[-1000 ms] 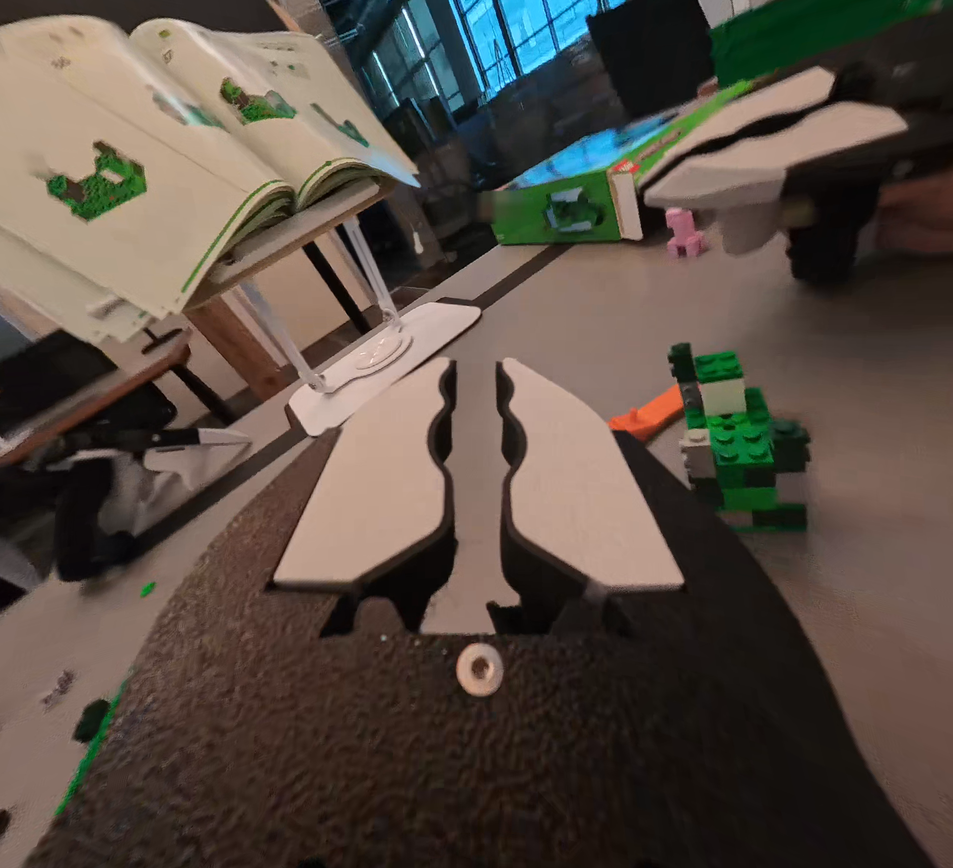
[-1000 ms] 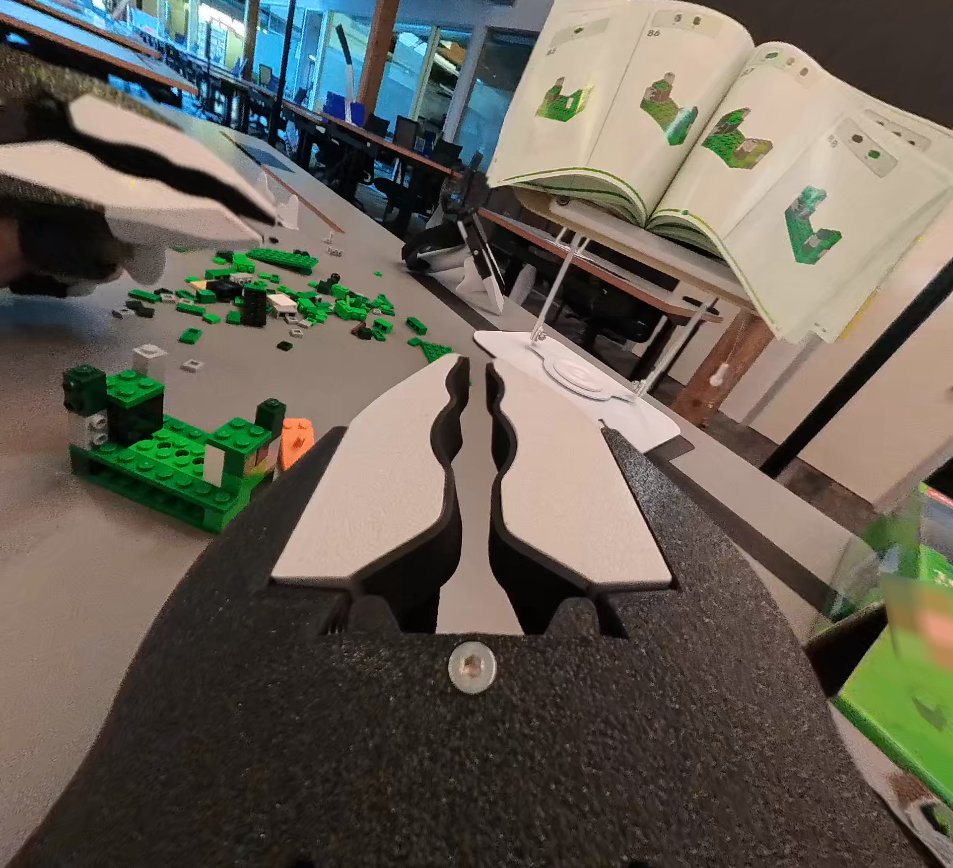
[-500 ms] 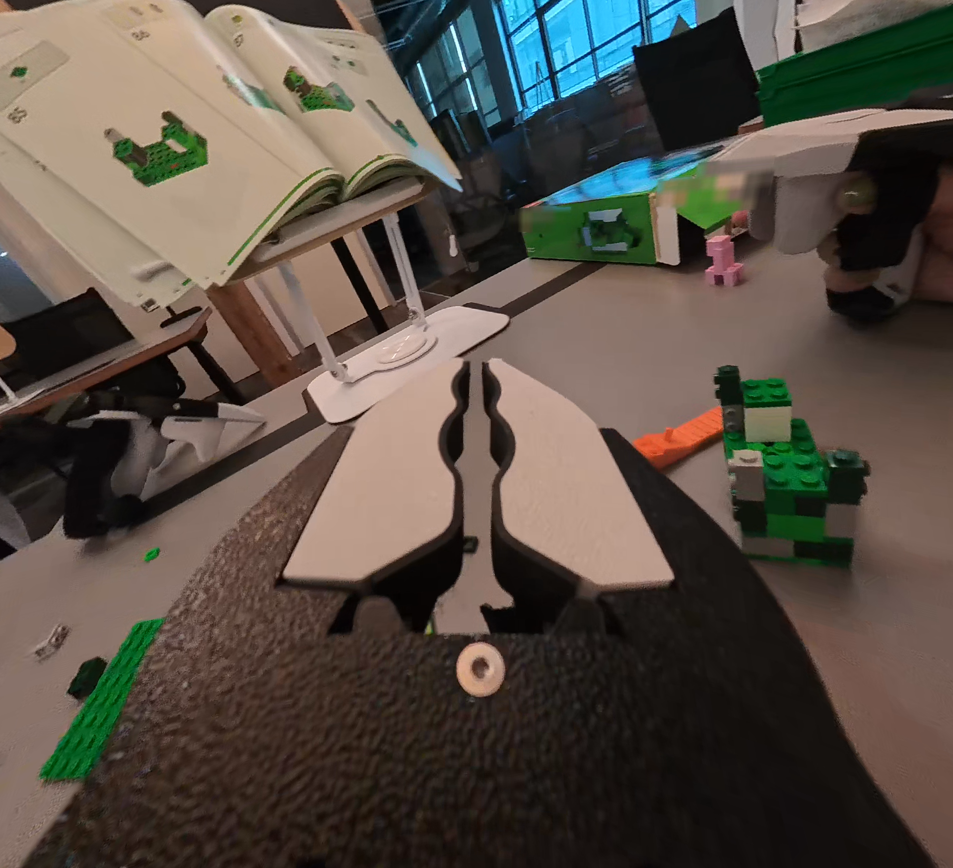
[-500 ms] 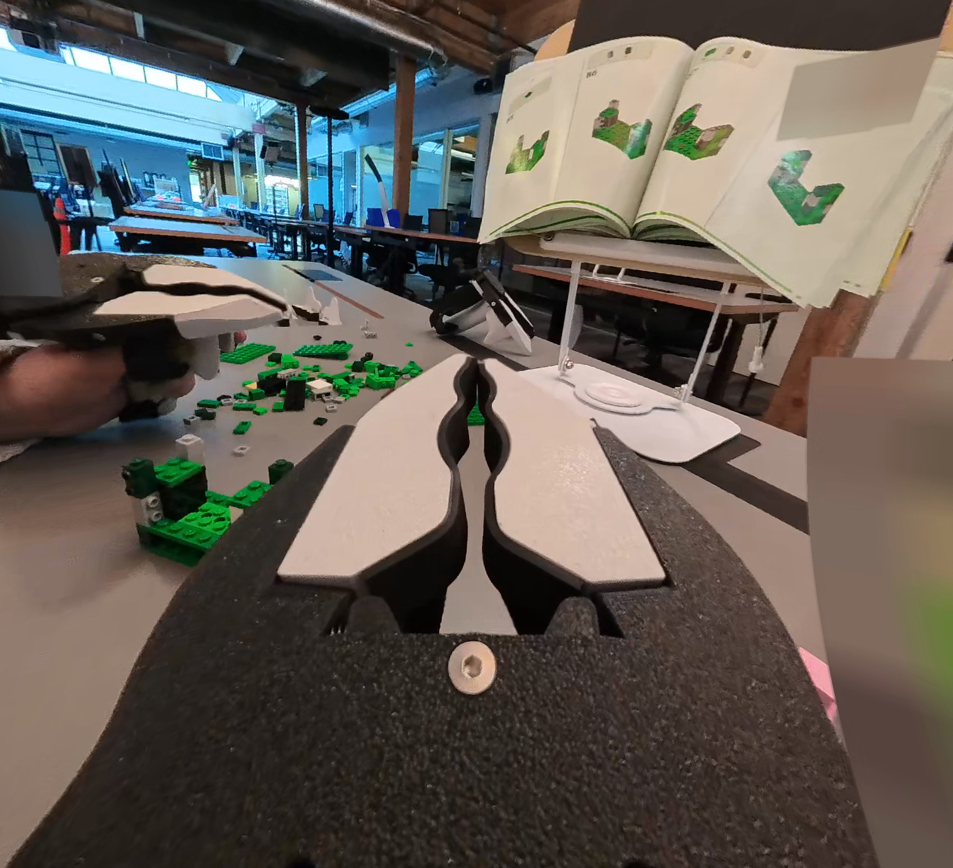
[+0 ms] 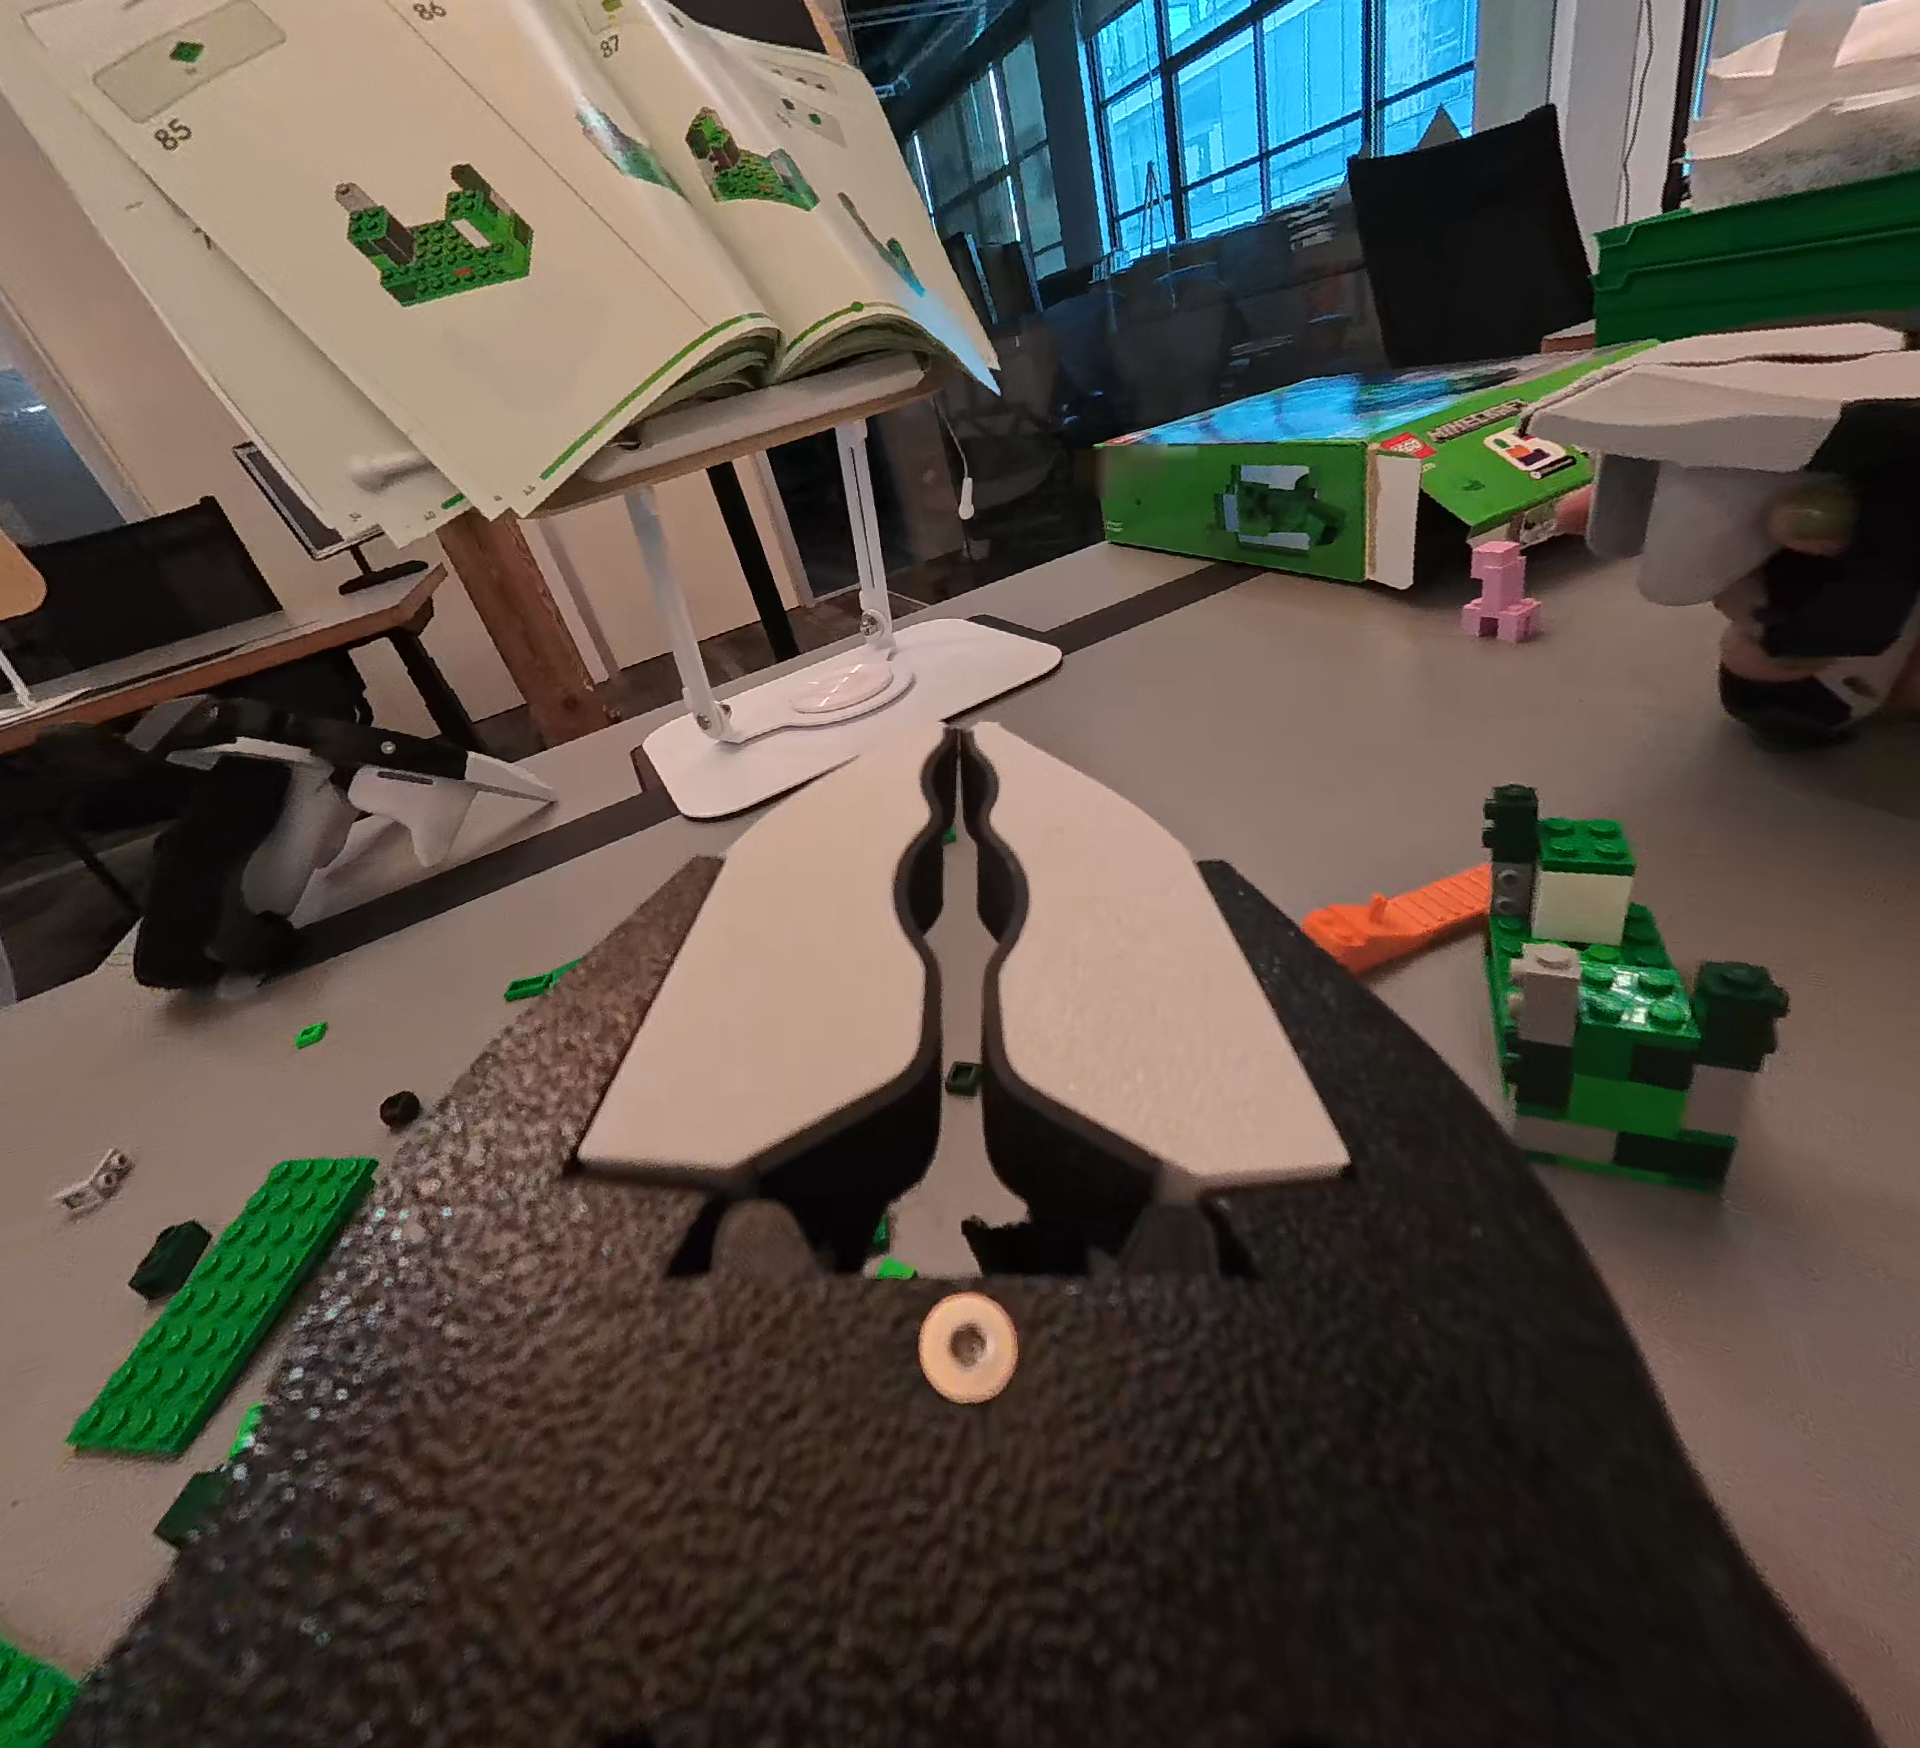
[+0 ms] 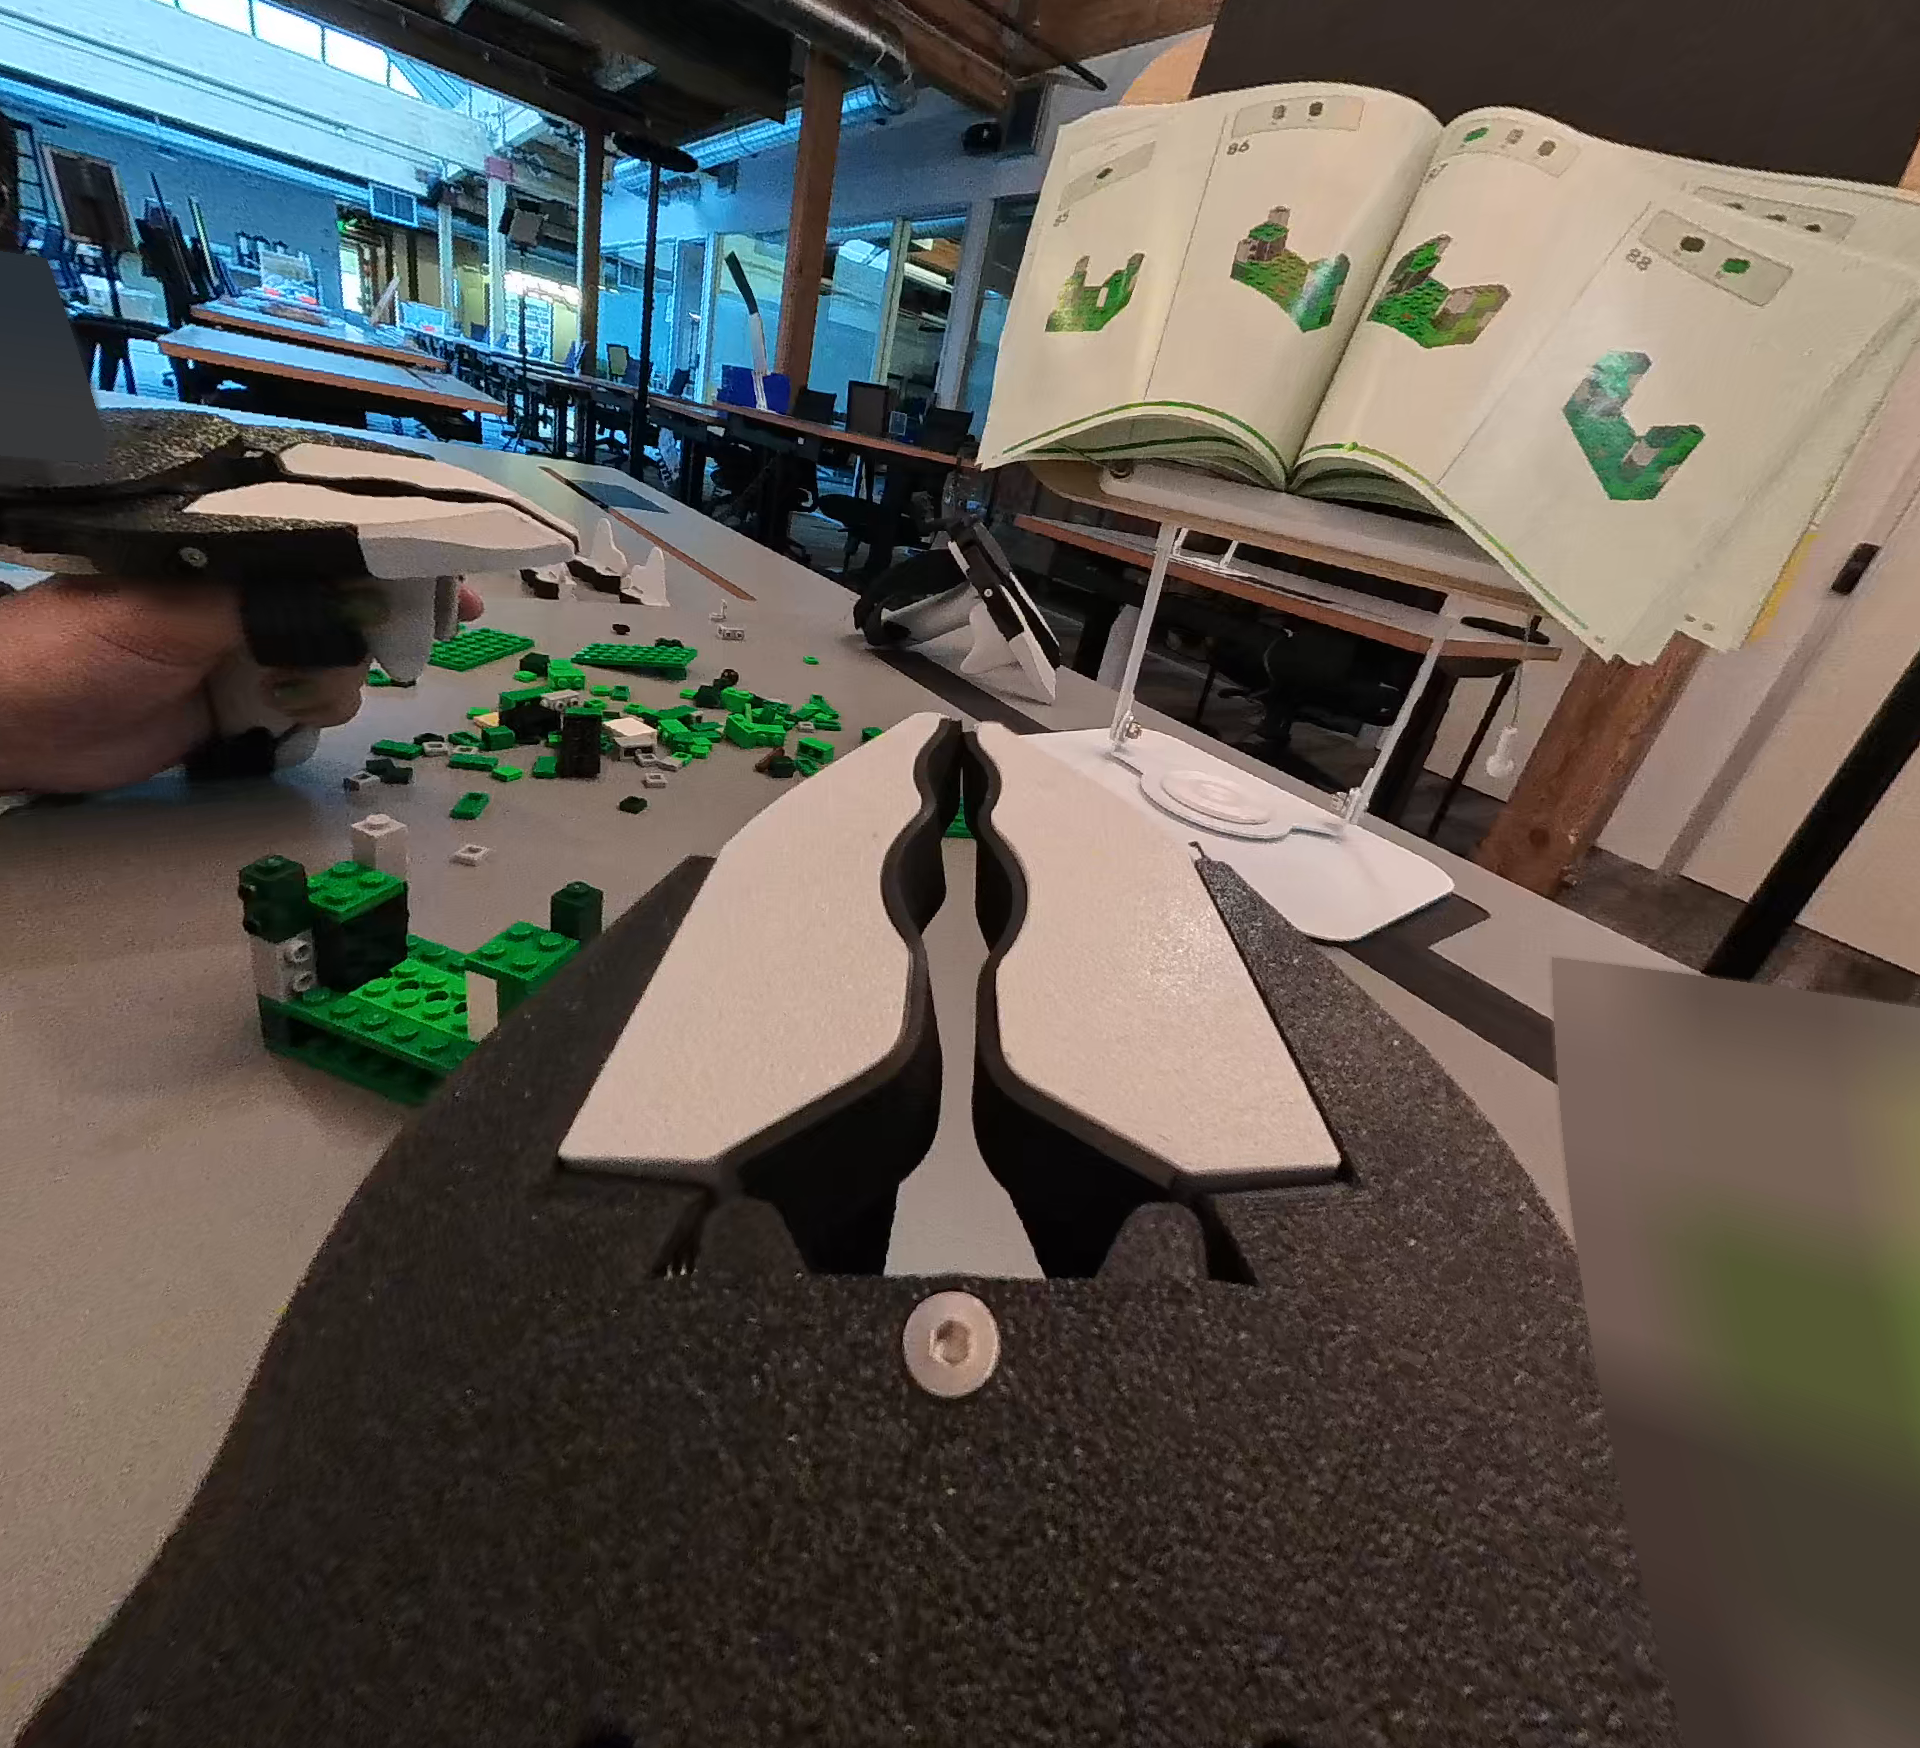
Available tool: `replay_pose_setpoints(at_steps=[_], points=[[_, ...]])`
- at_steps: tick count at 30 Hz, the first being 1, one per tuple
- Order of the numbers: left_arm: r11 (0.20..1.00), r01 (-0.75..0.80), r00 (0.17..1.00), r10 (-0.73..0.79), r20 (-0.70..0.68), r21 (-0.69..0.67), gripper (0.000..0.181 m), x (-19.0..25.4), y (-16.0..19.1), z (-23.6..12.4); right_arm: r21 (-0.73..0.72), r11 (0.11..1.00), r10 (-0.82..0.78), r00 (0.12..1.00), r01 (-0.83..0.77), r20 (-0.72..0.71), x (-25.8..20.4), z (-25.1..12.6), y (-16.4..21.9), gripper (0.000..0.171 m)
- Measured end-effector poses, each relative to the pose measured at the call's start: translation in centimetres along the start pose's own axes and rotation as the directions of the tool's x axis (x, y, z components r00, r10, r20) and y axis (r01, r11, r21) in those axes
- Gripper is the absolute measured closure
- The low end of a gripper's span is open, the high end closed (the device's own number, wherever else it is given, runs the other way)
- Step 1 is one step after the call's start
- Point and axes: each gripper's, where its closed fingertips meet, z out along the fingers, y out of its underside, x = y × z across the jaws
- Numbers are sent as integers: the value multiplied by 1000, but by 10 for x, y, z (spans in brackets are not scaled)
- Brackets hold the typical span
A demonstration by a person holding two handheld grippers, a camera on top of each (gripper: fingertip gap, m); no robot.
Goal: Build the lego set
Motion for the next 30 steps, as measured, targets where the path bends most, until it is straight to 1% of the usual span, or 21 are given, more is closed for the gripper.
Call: replay_pose_setpoints(at_steps=[10,14,18,22,26,30], points=[[998,-52,999,52,-9,-26,181,5,4,3,-14,999,-52,998,52,23,-7,2,3,171],[999,-36,999,36,-3,-21,181,3,3,2,-18,997,-69,997,70,31,-9,2,3,171],[1000,-20,997,21,68,-11,181,-15,2,-1,-17,997,-70,997,70,30,-9,2,4,171],[998,66,990,-67,124,11,181,-33,1,-7,-15,998,-64,998,65,28,-8,2,3,171],[985,169,975,-173,139,42,181,-43,2,-11,-17,997,-71,997,72,29,-9,3,4,171],[979,197,970,-203,137,56,181,-45,1,-13,-21,996,-86,996,87,34,-11,3,5,171]])
